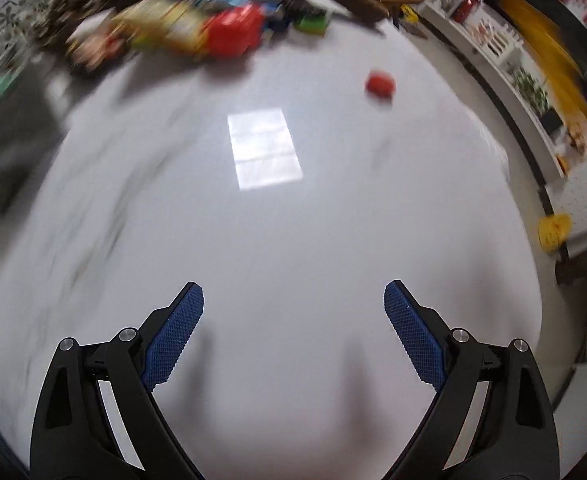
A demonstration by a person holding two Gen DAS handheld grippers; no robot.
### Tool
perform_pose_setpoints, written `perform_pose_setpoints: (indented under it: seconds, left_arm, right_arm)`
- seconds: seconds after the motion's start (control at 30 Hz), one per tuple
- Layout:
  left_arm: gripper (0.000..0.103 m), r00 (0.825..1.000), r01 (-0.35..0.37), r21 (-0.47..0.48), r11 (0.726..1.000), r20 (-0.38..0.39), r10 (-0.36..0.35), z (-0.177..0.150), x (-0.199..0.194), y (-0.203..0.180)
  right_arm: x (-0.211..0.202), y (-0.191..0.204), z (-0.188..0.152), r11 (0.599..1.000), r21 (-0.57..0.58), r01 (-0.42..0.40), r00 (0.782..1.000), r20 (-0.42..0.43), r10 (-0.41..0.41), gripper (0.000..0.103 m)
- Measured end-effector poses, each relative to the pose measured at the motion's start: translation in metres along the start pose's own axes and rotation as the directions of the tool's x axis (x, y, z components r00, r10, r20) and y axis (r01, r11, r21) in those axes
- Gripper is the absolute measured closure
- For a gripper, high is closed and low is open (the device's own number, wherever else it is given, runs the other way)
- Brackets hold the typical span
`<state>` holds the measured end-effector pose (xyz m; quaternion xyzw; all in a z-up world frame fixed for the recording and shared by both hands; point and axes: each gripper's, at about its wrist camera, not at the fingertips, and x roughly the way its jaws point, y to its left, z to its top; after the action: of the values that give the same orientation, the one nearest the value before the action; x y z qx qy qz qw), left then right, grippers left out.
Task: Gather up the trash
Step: 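Grasp the yellow plastic toy with the right tool, then grasp the red apple toy with the left tool while the right tool holds the yellow toy, then carry the apple and yellow toy over the cardboard box and open both tools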
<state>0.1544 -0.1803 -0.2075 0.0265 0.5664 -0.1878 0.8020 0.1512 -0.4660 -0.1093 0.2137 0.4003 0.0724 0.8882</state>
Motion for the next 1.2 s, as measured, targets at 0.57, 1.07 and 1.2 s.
perform_pose_setpoints:
  seconds: [0.57, 1.07, 1.2]
  left_arm:
    - [0.071, 0.995, -0.101, 0.144, 0.984, 0.004, 0.102, 0.134, 0.080, -0.098]
    - [0.071, 0.993, -0.074, 0.210, 0.975, 0.101, 0.053, -0.036, -0.085, 0.013]
    - [0.071, 0.997, -0.050, 0.214, 0.976, 0.062, 0.038, -0.114, -0.117, 0.039]
  right_arm:
    - [-0.074, -0.043, -0.097, 0.991, 0.129, 0.024, 1.000, -0.017, -0.022, 0.077]
    - [-0.024, 0.039, -0.116, 0.998, -0.059, 0.016, 0.987, -0.159, -0.025, 0.077]
    - [-0.014, 0.069, -0.148, 0.993, -0.114, 0.022, 0.971, -0.236, -0.049, 0.077]
